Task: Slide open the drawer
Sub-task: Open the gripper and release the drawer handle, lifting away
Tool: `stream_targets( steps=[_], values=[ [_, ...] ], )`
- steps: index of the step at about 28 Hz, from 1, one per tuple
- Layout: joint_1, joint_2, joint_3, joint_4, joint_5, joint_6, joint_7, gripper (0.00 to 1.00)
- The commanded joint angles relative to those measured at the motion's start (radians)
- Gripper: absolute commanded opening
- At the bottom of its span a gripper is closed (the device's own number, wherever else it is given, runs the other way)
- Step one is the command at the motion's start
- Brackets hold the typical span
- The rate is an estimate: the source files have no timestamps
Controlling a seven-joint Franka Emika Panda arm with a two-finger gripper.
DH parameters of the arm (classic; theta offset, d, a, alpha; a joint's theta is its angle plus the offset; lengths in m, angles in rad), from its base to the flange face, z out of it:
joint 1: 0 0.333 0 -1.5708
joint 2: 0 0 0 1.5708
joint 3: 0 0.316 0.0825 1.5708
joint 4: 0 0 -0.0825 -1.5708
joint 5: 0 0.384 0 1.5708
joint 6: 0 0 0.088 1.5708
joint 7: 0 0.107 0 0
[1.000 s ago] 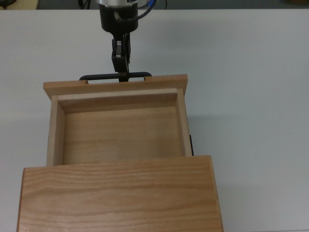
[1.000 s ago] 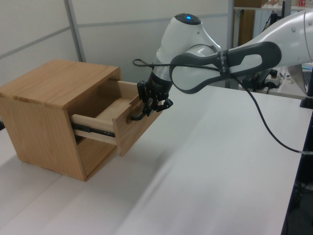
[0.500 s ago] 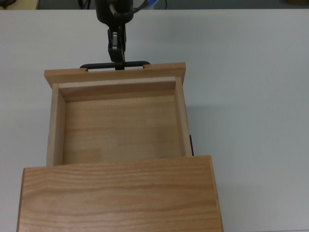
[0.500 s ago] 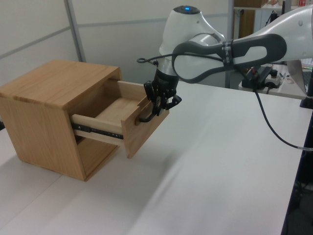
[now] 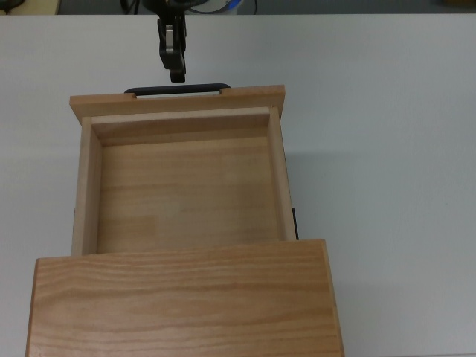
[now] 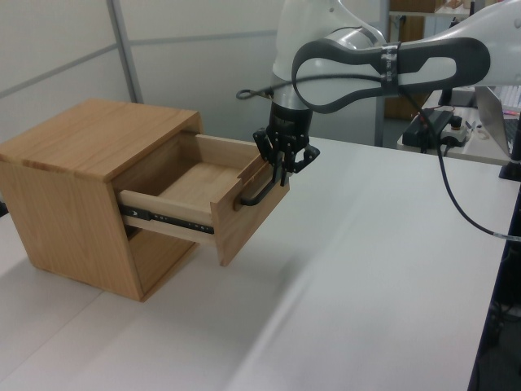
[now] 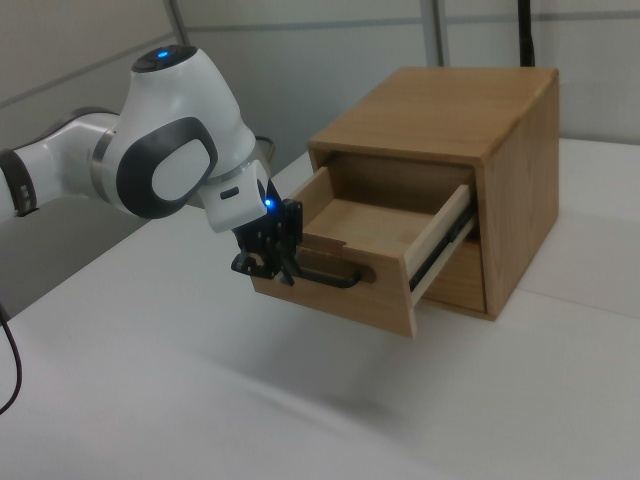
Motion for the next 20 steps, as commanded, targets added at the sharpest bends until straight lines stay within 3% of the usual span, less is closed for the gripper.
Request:
stream_targets(
  steps=[1, 6, 10, 11, 14, 15, 19, 20],
  values=[
    [0.0, -0.014, -0.006, -0.004, 0.006, -0.03, -0.043, 0.0],
    [-0.002, -0.012, -0.006, 0.039, 0.006, -0.046, -0.06, 0.01],
    [-0.009, -0.012, -0.006, 0.074, 0.004, -0.078, -0.06, 0.31],
    [-0.009, -0.011, -0.006, 0.088, 0.004, -0.084, -0.069, 0.43],
    [-0.009, -0.009, -0.006, 0.107, 0.0, -0.087, -0.089, 0.6],
    [-0.009, -0.009, -0.006, 0.11, -0.002, -0.09, -0.094, 0.76],
    [-0.009, -0.011, -0.004, 0.111, -0.012, -0.132, -0.118, 1.0],
    [-0.008, -0.012, -0.002, 0.116, -0.014, -0.15, -0.141, 1.0]
  ],
)
